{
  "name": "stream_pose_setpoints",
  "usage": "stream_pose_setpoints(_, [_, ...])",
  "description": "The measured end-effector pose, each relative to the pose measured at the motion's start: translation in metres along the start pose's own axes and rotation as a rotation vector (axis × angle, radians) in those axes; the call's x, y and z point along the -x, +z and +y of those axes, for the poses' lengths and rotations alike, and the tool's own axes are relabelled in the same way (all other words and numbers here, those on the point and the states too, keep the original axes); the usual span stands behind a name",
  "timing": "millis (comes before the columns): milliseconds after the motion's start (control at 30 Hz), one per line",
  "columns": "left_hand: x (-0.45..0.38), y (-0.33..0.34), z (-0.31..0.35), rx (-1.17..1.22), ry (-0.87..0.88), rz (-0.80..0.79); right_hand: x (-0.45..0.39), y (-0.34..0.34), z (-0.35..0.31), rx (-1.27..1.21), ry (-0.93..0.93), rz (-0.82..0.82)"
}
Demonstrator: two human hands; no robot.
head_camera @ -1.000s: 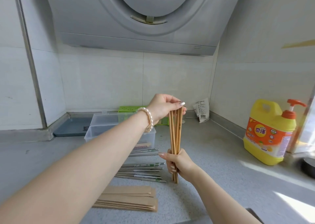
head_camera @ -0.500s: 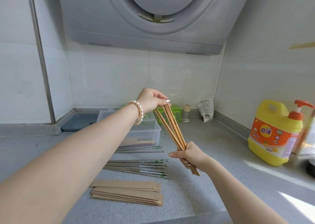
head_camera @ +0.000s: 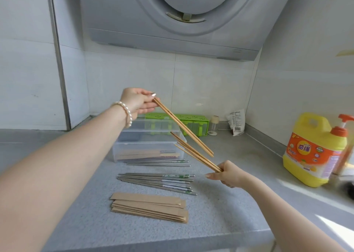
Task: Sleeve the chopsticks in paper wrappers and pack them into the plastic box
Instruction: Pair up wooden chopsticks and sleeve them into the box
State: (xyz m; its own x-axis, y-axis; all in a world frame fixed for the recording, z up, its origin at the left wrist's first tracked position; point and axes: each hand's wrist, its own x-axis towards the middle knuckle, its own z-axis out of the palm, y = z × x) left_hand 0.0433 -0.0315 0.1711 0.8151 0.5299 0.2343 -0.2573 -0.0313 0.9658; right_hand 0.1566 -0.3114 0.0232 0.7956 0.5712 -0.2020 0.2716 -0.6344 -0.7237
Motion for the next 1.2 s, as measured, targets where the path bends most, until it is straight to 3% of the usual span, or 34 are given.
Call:
stream_pose_setpoints(133, [0.002, -0.043, -0.011, 0.132, -0.058, 0.079, 0.002, 0.006, -0.009, 0.075, -0.006, 0.028])
stream_pose_setpoints(467, [0.019, -0.091, -0.035, 0.244, -0.151, 0.170, -0.029, 0.095, -0.073, 0.656, -0.290, -0.017])
stream_pose_setpoints(633, [0.024, -0.116, -0.048, 0.229, -0.194, 0.205, -0.050, 0.100, -0.074, 0.657, -0.250, 0.041])
stream_pose_setpoints(800, [0.023, -0.137, -0.064, 0.255, -0.257, 0.255, -0.058, 0.097, -0.075, 0.648, -0.237, 0.213])
stream_pose_setpoints(900, [0.023, -0.142, -0.072, 0.267, -0.284, 0.249, -0.058, 0.100, -0.072, 0.586, -0.282, 0.206])
stream_pose_setpoints(1200, [0.024, -0.136, -0.086, 0.266, -0.334, 0.231, -0.047, 0.097, -0.046, 0.957, -0.540, 0.217])
